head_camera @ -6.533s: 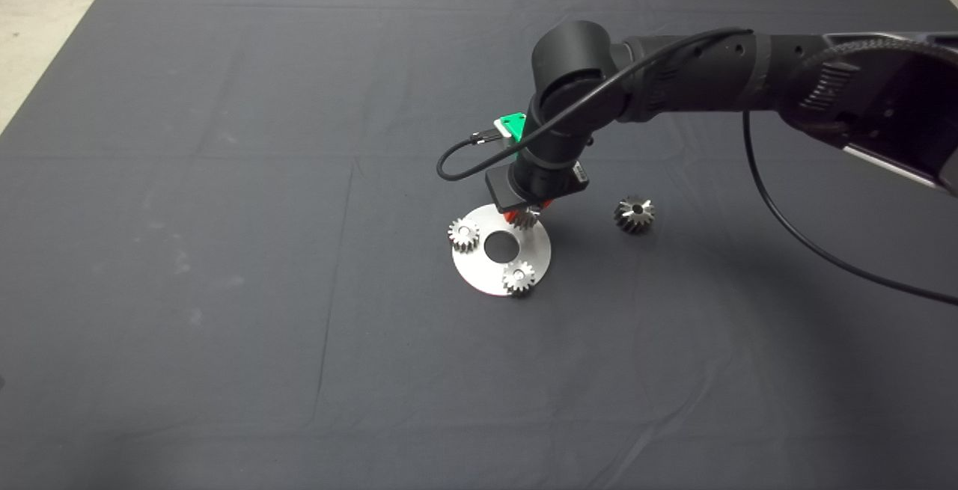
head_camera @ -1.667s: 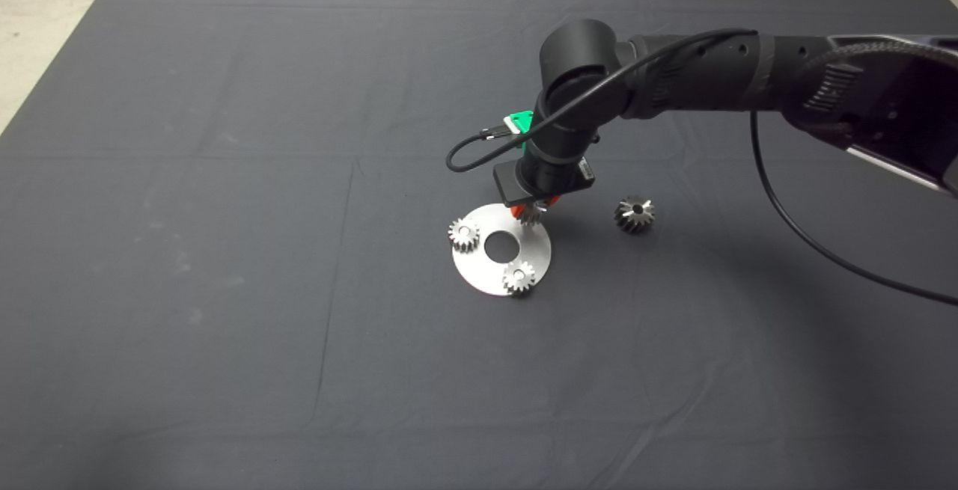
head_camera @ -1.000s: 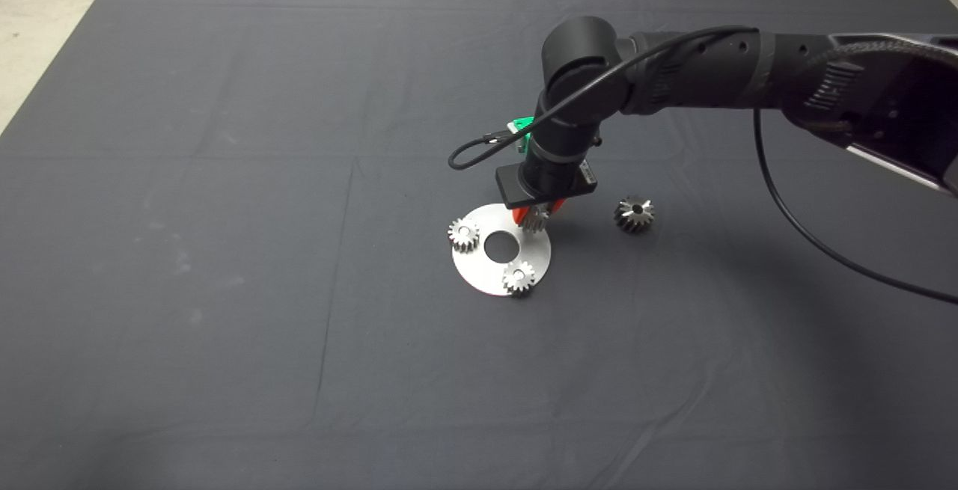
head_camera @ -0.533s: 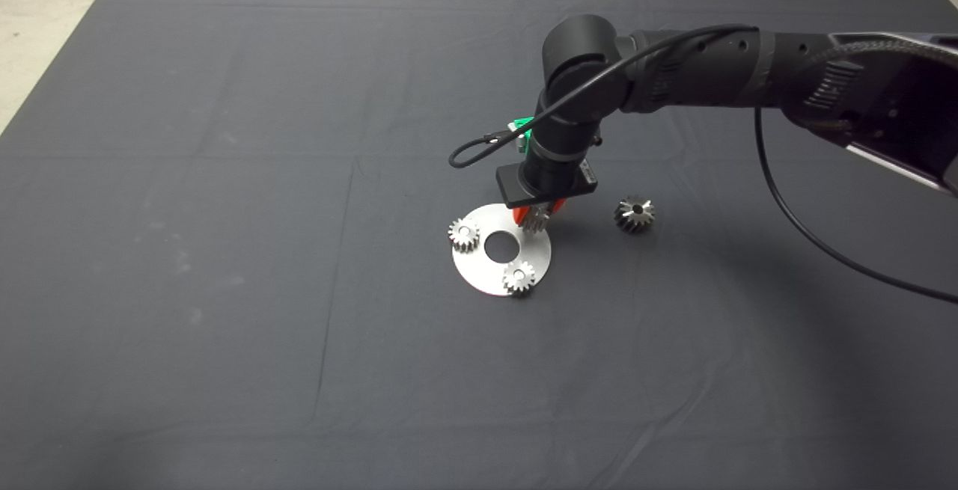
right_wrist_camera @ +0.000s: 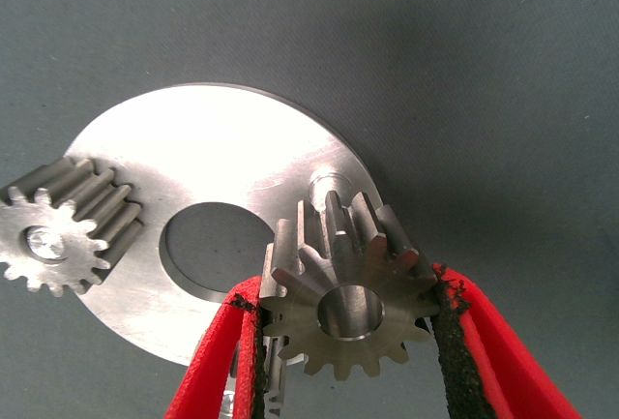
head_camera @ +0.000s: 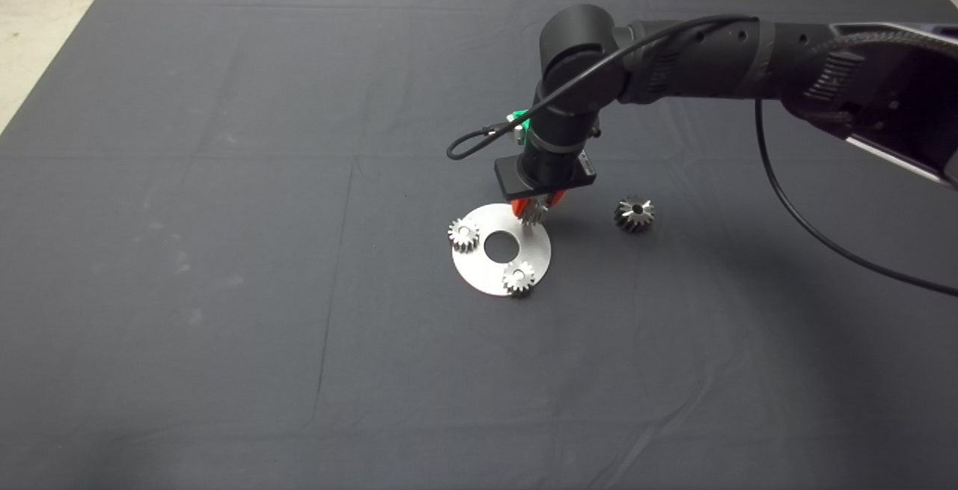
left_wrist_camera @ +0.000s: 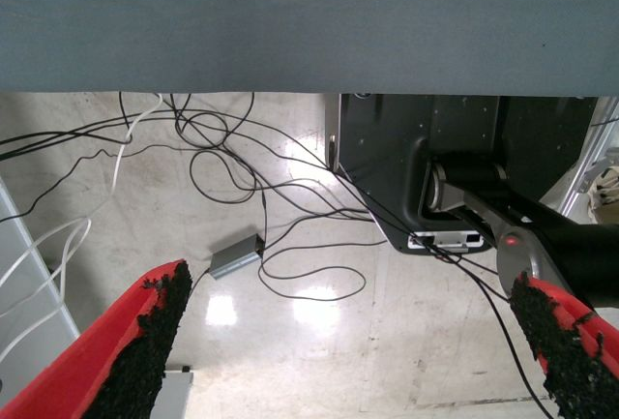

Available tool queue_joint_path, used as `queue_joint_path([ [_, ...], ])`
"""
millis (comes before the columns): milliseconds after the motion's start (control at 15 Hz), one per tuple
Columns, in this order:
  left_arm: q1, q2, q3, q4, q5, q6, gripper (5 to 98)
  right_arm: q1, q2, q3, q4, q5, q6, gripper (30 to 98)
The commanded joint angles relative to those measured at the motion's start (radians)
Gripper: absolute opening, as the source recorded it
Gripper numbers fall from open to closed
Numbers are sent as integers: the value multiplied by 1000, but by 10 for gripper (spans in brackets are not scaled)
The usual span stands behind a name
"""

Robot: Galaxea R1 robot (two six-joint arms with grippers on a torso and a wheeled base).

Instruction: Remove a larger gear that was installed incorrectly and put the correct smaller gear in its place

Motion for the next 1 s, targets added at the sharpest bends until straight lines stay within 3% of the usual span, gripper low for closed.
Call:
queue_joint_path([
  [0, 1, -5, 10, 9, 4, 5, 843, 65, 14, 35, 28, -89, -5, 351],
  [133, 1, -7, 10, 9, 5, 4, 843, 66, 12, 35, 28, -79, -6, 351],
  [667, 1, -2, 0, 11, 5, 6, 843, 59, 1, 57, -12, -82, -4, 350],
  [933, 0, -8, -4, 120, 10, 4, 843, 41, 4, 57, -87, -79, -17, 349],
])
